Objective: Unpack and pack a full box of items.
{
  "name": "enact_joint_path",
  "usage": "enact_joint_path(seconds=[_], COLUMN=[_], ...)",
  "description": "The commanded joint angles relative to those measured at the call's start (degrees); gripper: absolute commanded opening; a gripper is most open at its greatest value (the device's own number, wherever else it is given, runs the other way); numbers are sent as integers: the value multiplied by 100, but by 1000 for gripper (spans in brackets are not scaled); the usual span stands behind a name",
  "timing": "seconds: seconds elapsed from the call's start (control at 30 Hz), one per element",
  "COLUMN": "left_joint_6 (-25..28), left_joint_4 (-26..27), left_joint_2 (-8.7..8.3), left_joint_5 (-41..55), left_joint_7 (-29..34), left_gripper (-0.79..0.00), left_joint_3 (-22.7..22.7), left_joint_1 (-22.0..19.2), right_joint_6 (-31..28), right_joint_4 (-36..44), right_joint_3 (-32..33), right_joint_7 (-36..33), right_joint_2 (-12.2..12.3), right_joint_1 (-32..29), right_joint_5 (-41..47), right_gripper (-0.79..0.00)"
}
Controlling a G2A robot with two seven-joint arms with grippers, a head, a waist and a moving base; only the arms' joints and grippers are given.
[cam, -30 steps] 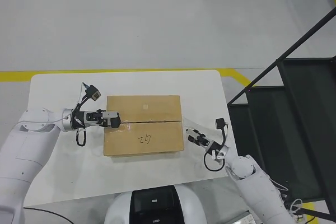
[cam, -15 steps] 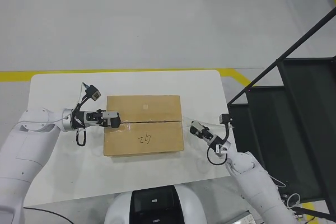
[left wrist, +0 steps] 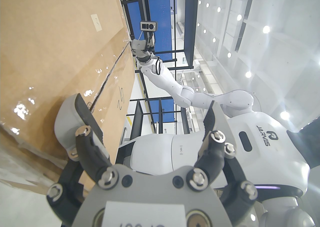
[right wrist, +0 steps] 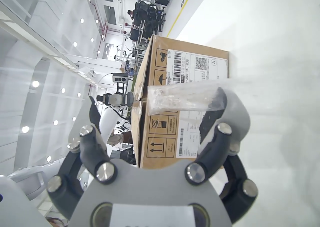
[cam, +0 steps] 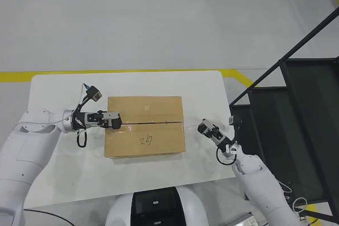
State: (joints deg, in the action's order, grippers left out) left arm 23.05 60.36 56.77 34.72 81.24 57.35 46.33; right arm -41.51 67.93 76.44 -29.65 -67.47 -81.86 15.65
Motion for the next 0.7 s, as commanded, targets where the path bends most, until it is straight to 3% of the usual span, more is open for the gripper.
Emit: enact_joint_path(seconds=[0.0,0.07,0.1,0.13,0.2,0.27,0.3,0.5,0.67], left_joint_6=[0,0,0,0,0,0,0,0,0], left_joint_4=[0,0,0,0,0,0,0,0,0], left_joint_2=[0,0,0,0,0,0,0,0,0], left_joint_5=[0,0,0,0,0,0,0,0,0], left_joint_7=[0,0,0,0,0,0,0,0,0], left_gripper=[0,0,0,0,0,0,0,0,0], left_joint_3=[0,0,0,0,0,0,0,0,0], left_joint_1=[0,0,0,0,0,0,0,0,0], right_joint_6=[-25,-52,-81,-117,-191,-264,-289,-586,-1175], right_joint_4=[-236,-462,-562,-655,-818,-957,-1023,-1173,-609], right_joint_3=[-73,-134,-157,-175,-204,-224,-225,-179,-39], right_joint_7=[-115,-204,-246,-284,-360,-431,-455,-548,-580], right_joint_2=[-22,-44,-53,-62,-78,-91,-96,-104,-64], right_joint_1=[146,278,333,381,463,529,562,646,451], right_joint_5=[183,332,405,473,601,725,772,927,734], right_gripper=[-148,-157,-215,-391,-536,-736,-785,-785,-785])
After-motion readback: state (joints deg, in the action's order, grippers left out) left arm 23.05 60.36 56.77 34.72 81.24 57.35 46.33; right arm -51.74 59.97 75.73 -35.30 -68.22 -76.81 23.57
